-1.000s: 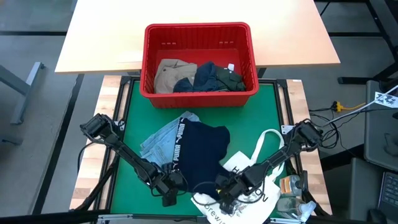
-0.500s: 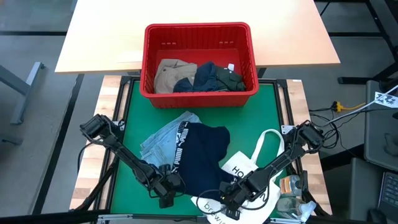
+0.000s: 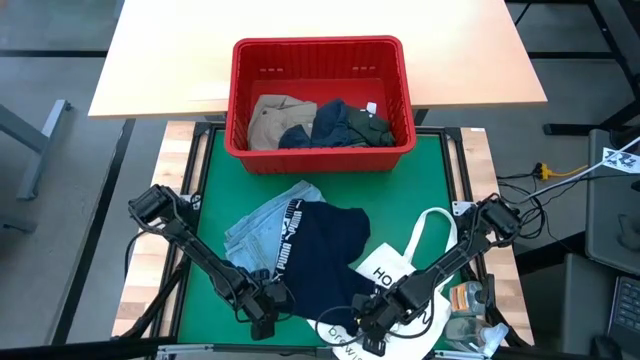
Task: Fold Laundry from Bin
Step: Fold the dark blue boxer shorts
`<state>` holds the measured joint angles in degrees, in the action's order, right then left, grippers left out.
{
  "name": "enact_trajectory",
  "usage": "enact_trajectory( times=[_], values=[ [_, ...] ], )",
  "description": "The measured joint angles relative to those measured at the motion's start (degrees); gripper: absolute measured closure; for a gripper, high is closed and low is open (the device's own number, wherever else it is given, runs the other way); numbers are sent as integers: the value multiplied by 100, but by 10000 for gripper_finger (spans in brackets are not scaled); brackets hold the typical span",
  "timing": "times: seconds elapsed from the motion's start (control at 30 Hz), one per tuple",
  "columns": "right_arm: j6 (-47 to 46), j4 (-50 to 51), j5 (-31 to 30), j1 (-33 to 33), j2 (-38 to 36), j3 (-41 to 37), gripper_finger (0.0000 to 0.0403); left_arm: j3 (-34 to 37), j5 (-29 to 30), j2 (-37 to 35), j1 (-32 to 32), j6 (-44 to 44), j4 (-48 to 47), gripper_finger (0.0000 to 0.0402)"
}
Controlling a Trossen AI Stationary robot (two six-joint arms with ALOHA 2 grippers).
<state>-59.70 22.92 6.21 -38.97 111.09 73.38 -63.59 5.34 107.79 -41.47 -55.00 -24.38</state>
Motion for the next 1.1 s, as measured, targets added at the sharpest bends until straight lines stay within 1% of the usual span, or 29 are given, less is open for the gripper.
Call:
enact_trajectory(
  times=[0.1,0.2,0.3,0.4,0.53,0.67,0.8,0.9,1.1],
  values=[
    [2,32,210,81,0,0,271,0,-2,0,0,0,0,320],
    [3,153,564,235,0,-4,260,0,-53,0,3,0,0,320],
    [176,142,600,321,-19,-4,258,0,-159,0,4,-1,4,320],
    [295,359,620,315,-173,-4,258,0,-287,0,4,-2,51,320],
    [297,933,500,292,-502,-4,258,-34,-365,1,0,2,101,320],
    [299,1518,81,303,-784,-4,258,-212,-402,11,-2,24,35,320],
    [352,2134,-523,351,-944,-4,258,-466,-398,11,-2,145,-152,320],
    [606,2663,-903,408,-1041,-4,258,-767,-410,11,6,199,-560,320],
    [1094,3790,-1464,718,-1277,-4,258,-1626,-505,11,113,632,-1665,320]
  ],
)
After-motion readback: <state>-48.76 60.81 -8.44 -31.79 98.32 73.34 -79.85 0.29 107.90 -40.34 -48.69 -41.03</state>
